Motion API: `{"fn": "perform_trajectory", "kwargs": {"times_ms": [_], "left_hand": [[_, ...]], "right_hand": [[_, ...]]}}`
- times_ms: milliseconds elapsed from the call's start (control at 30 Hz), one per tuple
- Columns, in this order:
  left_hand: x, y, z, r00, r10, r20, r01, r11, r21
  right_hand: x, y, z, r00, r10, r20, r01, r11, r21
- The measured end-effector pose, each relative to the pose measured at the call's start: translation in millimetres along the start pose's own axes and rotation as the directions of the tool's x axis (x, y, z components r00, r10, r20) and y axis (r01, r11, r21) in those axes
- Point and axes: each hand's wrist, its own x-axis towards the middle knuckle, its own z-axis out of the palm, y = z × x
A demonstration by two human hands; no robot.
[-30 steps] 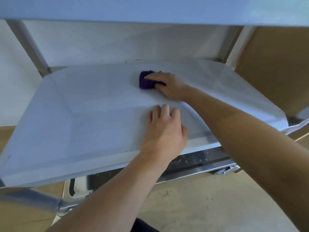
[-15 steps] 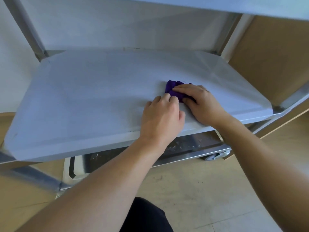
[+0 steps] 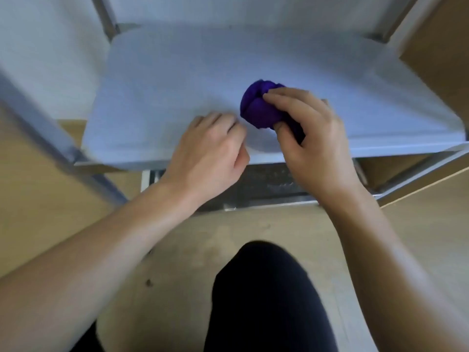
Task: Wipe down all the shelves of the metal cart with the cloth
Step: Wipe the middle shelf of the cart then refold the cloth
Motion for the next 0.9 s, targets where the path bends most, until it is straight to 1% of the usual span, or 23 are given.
{"fn": "perform_trajectory", "kwargs": {"times_ms": [100,167,267,333,400,433,500,567,600,633,700,767,900], "left_hand": [[-47.4,-7.9,-18.7,0.996,0.089,0.008,-0.09,0.996,0.017],[-79.8,-15.9,-26.5,0.994,0.107,0.007,-0.107,0.993,0.04],[-117.9,-28.9,-21.9,0.995,0.096,0.019,-0.097,0.995,0.028],[-129.9,-37.8,-10.5,0.992,0.069,0.102,-0.073,0.997,0.032],[-134.4,-48.2,5.0,0.976,0.008,0.216,-0.015,0.999,0.033],[-135.8,-53.0,12.6,0.963,-0.035,0.267,0.034,0.999,0.008],[-139.4,-59.5,24.5,0.938,-0.133,0.32,0.175,0.979,-0.105],[-143.7,-63.0,31.4,0.906,-0.245,0.344,0.346,0.898,-0.271],[-145.2,-64.2,33.8,0.892,-0.277,0.357,0.399,0.854,-0.333],[-146.1,-64.9,35.4,0.883,-0.296,0.365,0.428,0.828,-0.363],[-147.2,-65.9,38.7,0.877,-0.327,0.353,0.451,0.813,-0.368],[-148.8,-68.0,41.6,0.871,-0.368,0.326,0.477,0.793,-0.378],[-150.8,-74.2,39.5,0.837,-0.448,0.315,0.548,0.674,-0.495]], "right_hand": [[-26.6,-38.6,14.5,0.998,-0.012,0.057,0.01,0.999,0.035],[-46.6,-59.1,24.5,0.996,-0.027,0.084,0.021,0.997,0.07],[-75.5,-81.7,38.5,0.988,-0.063,0.138,0.055,0.997,0.059],[-90.2,-89.2,54.8,0.979,-0.064,0.191,0.058,0.998,0.035],[-95.7,-85.3,77.4,0.971,-0.031,0.238,0.03,1.0,0.007],[-94.3,-79.9,89.8,0.967,-0.007,0.253,0.008,1.0,0.0],[-88.0,-67.7,112.0,0.96,0.04,0.277,-0.046,0.999,0.015],[-86.1,-60.5,128.7,0.949,0.071,0.306,-0.091,0.994,0.052],[-87.3,-59.8,134.7,0.94,0.086,0.329,-0.114,0.991,0.068],[-89.2,-60.4,139.0,0.929,0.098,0.357,-0.137,0.987,0.084],[-91.0,-61.7,143.8,0.91,0.114,0.398,-0.177,0.977,0.123],[-88.5,-61.1,145.5,0.907,0.114,0.405,-0.199,0.964,0.175],[-84.5,-61.9,143.2,0.9,0.114,0.421,-0.255,0.92,0.297]]}}
